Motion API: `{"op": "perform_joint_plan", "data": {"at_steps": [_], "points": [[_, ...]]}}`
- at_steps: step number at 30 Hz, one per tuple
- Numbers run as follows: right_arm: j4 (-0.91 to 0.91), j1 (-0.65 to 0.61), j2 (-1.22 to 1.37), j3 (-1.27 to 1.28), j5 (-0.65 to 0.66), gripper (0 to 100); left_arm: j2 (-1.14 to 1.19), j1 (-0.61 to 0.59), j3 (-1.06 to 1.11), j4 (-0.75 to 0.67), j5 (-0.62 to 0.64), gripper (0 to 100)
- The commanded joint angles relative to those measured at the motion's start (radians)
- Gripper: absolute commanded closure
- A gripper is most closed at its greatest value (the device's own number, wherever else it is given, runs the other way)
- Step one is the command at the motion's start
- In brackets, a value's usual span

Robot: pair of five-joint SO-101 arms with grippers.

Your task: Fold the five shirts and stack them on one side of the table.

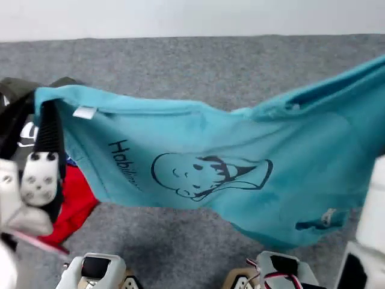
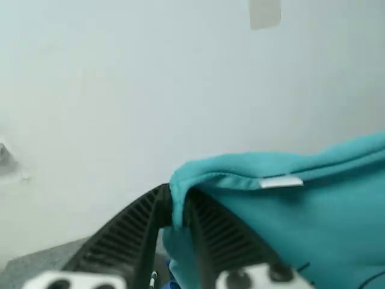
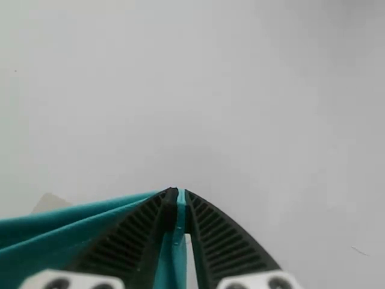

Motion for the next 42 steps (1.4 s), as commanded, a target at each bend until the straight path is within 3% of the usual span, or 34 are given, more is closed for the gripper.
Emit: {"op": "perform_joint_plan", "data": {"at_steps": [1,5,11,16,27,42], "points": [[0.038,0.012,0.004,0.014,0.014,98.8,-0.011,-0.005,-0.022,-0.017,0.002,100],[0.117,0.007,0.025,0.057,0.008,98.8,-0.003,-0.005,0.001,0.000,0.002,100],[0.191,0.005,0.068,0.166,-0.015,98.8,0.011,-0.005,0.225,-0.009,0.002,100],[0.216,0.004,0.097,0.307,-0.043,98.8,0.009,-0.005,0.430,-0.120,0.002,100],[0.087,0.002,0.206,0.618,-0.044,98.8,0.009,-0.005,0.932,-0.532,0.003,100],[-0.395,-0.094,0.424,0.957,-0.044,98.8,0.018,-0.006,1.399,-1.111,0.003,100]]}}
